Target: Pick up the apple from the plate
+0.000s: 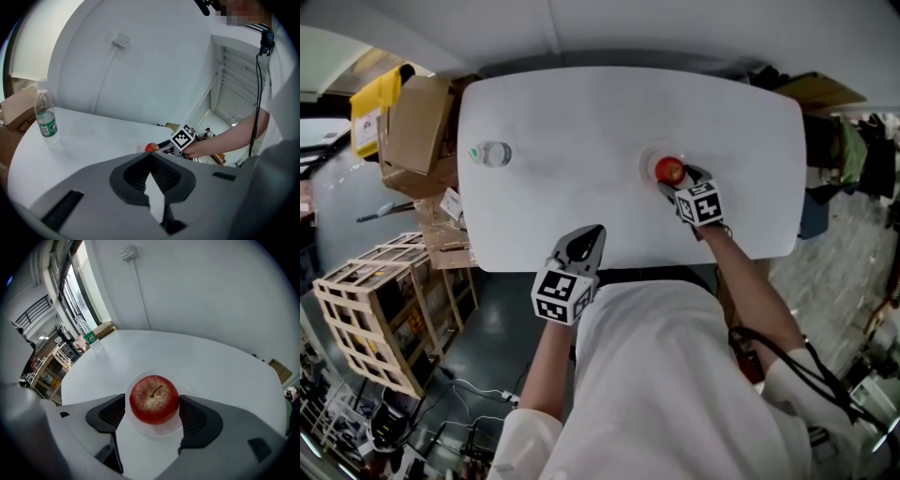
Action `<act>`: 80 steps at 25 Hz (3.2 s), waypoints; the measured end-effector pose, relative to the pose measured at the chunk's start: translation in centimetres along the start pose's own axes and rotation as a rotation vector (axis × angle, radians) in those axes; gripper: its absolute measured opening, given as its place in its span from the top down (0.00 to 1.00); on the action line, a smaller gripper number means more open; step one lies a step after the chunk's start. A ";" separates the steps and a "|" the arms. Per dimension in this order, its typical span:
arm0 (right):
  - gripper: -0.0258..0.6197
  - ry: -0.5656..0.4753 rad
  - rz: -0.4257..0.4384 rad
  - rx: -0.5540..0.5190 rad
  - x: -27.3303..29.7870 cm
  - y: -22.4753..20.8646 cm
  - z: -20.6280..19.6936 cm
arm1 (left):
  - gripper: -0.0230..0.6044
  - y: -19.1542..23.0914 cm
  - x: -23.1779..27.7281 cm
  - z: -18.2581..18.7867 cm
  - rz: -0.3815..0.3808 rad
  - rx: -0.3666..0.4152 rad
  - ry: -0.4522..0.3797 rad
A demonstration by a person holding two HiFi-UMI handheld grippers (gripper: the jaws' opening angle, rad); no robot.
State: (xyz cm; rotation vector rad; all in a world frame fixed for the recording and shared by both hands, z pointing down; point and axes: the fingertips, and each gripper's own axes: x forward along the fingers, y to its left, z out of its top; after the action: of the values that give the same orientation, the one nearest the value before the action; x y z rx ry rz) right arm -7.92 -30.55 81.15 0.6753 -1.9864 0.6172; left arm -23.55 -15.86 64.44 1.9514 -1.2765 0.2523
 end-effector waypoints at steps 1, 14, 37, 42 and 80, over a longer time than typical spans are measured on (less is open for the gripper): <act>0.42 0.003 -0.004 -0.006 0.2 -0.1 0.0 | 0.96 0.1 0.0 0.0 0.001 -0.001 -0.002; 0.42 0.029 -0.017 -0.080 -1.0 0.7 0.4 | 0.96 0.7 -1.1 -0.2 0.010 -0.004 -0.027; 0.42 -0.216 0.090 -0.065 -15.3 -4.6 -4.0 | 0.96 -11.8 0.6 -1.3 0.086 0.057 -0.091; 0.42 -0.251 0.118 -0.090 -18.4 -5.8 -6.0 | 0.96 -14.4 0.2 -2.3 0.153 0.015 -0.135; 0.42 -0.368 0.257 -0.212 -27.3 2.5 -9.5 | 0.96 -19.0 -14.0 -15.7 0.399 -0.180 -0.297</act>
State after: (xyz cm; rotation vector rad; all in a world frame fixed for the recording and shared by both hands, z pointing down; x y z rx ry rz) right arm 7.85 -16.71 61.08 0.4268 -2.4665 0.4436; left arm -10.40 8.44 58.08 1.6107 -1.8169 0.0391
